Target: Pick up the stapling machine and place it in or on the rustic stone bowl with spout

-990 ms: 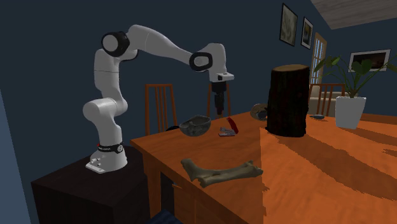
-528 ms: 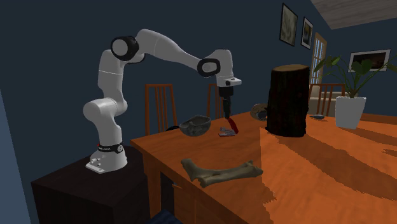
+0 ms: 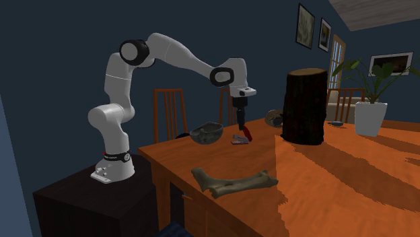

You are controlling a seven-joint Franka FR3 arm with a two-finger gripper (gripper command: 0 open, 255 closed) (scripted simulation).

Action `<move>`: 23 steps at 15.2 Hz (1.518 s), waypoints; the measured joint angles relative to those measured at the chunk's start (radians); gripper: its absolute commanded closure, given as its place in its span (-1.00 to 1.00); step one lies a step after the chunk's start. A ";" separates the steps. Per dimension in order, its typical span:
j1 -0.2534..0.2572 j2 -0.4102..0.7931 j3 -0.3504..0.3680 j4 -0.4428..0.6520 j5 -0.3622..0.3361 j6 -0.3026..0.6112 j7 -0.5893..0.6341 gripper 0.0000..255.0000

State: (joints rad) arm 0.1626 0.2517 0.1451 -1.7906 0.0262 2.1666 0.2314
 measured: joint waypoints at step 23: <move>-0.001 -0.030 0.001 0.079 0.003 -0.108 0.002 1.00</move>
State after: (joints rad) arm 0.1611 0.2218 0.1459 -1.7117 0.0291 2.0587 0.2335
